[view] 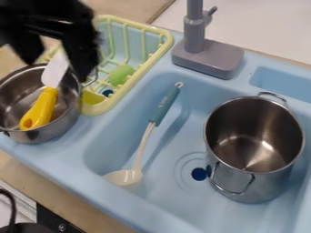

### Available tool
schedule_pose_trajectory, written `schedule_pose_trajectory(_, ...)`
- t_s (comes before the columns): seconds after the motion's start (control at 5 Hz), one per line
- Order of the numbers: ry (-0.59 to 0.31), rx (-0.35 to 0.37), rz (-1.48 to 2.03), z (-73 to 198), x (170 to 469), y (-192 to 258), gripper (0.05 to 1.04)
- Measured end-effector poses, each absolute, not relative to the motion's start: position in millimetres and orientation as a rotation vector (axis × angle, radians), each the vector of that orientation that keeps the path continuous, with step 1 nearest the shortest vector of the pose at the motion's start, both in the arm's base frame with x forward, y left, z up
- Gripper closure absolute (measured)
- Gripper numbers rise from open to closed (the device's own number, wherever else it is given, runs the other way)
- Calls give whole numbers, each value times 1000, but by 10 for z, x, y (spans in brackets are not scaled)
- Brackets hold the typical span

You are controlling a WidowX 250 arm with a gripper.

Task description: Put the laddle in the basket

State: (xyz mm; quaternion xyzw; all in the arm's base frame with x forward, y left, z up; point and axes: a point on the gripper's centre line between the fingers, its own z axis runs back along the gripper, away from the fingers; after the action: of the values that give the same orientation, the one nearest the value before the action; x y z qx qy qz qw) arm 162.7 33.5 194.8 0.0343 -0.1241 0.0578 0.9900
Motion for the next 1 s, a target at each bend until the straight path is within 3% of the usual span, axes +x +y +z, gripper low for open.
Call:
schedule_pose_trajectory(0.4,-256,23,18,1724,1983,-111,85)
schedule_pose_trajectory(0.8,-210,61,13,1318,2317,-352,85)
schedule_pose_trajectory(1.0,-220,74,-4,1259,2484,-434,85)
